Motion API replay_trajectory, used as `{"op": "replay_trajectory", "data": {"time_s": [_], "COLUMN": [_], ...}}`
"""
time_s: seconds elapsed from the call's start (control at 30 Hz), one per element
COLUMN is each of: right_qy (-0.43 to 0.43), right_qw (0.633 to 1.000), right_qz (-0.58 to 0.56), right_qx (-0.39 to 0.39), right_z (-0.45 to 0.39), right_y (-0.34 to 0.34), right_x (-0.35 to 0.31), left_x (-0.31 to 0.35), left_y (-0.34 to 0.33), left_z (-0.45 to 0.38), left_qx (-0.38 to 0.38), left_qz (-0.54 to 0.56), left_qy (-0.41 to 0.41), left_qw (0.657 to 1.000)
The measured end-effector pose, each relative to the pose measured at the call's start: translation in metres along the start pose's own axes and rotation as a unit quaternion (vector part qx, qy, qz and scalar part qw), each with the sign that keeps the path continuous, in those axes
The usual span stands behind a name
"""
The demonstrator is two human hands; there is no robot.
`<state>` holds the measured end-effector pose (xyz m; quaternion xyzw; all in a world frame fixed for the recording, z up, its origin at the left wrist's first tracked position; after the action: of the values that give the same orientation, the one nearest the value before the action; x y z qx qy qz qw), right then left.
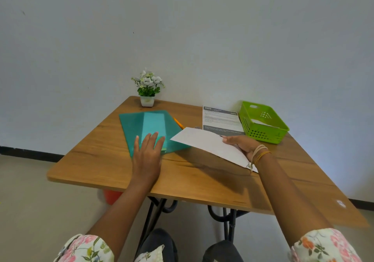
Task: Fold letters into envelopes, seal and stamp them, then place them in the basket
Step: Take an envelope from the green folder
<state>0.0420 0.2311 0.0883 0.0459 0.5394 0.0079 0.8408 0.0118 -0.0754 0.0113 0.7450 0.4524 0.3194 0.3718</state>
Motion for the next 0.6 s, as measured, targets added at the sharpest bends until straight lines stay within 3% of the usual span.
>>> {"op": "replay_trajectory", "data": {"time_s": [0.13,0.3,0.6], "right_qy": [-0.014,-0.029,-0.026], "right_qw": [0.998,0.996,0.988], "right_qz": [-0.008,0.014,0.105], "right_qx": [0.062,0.08,0.114], "right_z": [-0.007,-0.01,-0.018], "right_y": [-0.009,-0.023,-0.032], "right_x": [0.014,0.019,0.021], "left_x": [0.002,-0.005,-0.01], "left_y": [-0.005,-0.017,-0.015], "left_z": [-0.002,-0.007,-0.005], "left_qx": [-0.048,-0.169,-0.17], "left_qz": [0.038,0.074,0.005], "left_qy": [-0.062,-0.026,0.073], "left_qw": [0.996,0.983,0.983]}}
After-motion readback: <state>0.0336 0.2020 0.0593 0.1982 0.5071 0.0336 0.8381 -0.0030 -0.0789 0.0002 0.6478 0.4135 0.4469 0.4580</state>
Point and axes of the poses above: each hand's wrist, its own z-axis away from the middle knuckle, its own y-axis out of the back of the hand, x = y × z, the point moved 1 cm from there along -z, towards the middle knuckle, and after that the axes turned 6 degrees about -x, right-handed, at the moved point
